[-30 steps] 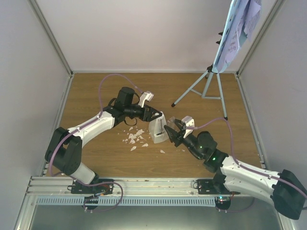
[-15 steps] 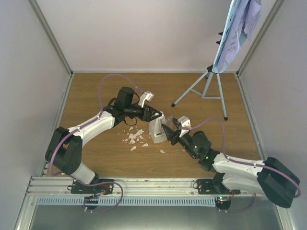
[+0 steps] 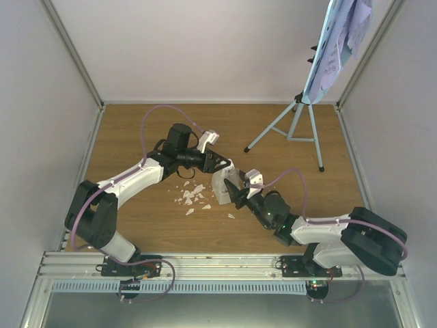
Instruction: Pack up the instrument practice props
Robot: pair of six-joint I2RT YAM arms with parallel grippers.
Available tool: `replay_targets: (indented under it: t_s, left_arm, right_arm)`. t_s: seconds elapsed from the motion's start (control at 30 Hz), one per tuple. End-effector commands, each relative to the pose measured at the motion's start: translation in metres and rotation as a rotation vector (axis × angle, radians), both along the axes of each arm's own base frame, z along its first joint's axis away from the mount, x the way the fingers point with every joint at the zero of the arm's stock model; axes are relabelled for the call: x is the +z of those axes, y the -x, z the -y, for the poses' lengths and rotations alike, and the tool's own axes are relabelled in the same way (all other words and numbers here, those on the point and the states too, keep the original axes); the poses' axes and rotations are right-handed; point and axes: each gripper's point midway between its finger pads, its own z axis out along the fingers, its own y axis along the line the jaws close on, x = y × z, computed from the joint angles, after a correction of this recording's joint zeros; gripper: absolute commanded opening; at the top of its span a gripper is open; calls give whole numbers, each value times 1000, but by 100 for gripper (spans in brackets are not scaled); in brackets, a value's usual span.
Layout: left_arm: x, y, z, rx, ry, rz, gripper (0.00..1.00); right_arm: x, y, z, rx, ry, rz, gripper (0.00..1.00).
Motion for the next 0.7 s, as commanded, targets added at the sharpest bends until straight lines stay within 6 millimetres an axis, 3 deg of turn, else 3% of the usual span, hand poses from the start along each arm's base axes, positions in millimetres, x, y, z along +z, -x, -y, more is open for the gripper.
replay_targets:
  t_s: [0.0, 0.67]
  left_arm:
    - [-10, -7, -4, 12, -30, 2, 51]
    - [-11, -5, -3, 2, -27, -6, 48]
  right_arm:
    - [12, -3, 3, -71, -48, 47, 42]
    - [2, -9, 5, -157, -75, 28, 42]
